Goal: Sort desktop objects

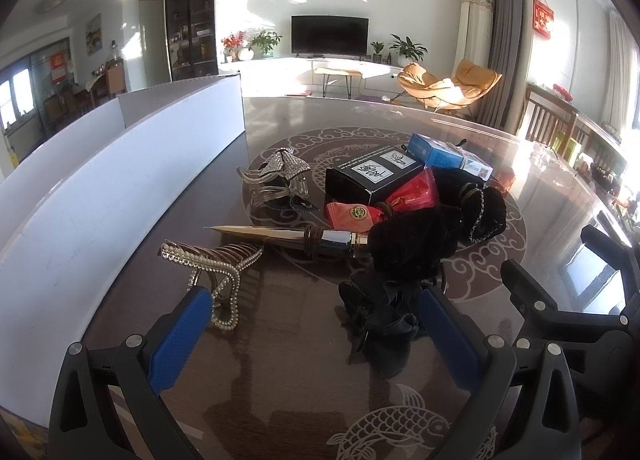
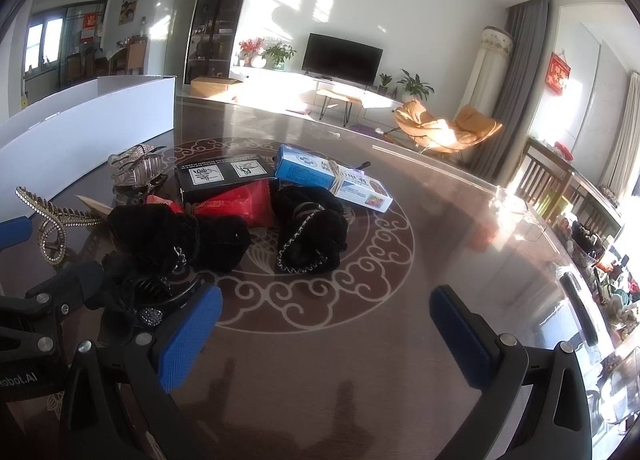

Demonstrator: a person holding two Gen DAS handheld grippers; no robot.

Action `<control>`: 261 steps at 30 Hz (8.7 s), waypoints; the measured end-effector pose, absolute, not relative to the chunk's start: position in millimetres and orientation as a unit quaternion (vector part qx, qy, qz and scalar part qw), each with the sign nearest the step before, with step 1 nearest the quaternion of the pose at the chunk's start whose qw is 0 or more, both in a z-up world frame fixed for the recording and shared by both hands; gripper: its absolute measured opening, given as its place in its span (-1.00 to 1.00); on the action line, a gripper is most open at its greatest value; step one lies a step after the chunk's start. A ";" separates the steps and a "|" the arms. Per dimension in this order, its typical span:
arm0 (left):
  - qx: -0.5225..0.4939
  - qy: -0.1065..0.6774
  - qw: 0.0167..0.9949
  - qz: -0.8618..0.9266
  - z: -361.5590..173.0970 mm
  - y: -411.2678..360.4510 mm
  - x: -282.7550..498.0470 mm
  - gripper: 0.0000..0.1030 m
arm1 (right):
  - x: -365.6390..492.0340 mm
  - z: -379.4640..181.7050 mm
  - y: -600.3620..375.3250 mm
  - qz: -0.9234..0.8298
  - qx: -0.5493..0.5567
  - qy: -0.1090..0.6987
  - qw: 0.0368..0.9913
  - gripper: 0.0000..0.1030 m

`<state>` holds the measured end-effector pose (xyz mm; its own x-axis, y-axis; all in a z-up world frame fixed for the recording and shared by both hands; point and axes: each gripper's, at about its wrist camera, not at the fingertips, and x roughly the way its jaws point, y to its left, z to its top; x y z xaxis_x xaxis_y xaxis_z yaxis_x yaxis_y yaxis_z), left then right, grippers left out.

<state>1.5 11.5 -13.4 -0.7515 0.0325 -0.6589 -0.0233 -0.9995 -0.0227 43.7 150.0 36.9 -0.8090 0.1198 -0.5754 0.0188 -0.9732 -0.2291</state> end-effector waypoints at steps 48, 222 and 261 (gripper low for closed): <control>-0.394 -0.094 -0.038 0.914 -20.2 -31.2 -6.3 1.00 | 1.5 5.3 150.6 0.901 -0.419 -0.109 0.006 1.00; -0.379 -0.079 0.061 0.920 113.4 -163.1 3.8 -0.53 | -20.1 129.6 80.7 0.868 -0.367 -0.037 -0.331 0.47; -0.539 0.008 -0.184 0.822 17.5 -295.7 -38.4 0.72 | -102.6 67.6 -205.7 0.768 -0.413 -0.278 -0.402 0.95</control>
<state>-38.4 -295.7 17.5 -0.3524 -0.3109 -0.8827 0.2932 -0.9324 0.2113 -102.6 -205.7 67.6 -0.3354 -0.3886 -0.8582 0.8482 -0.5209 -0.0956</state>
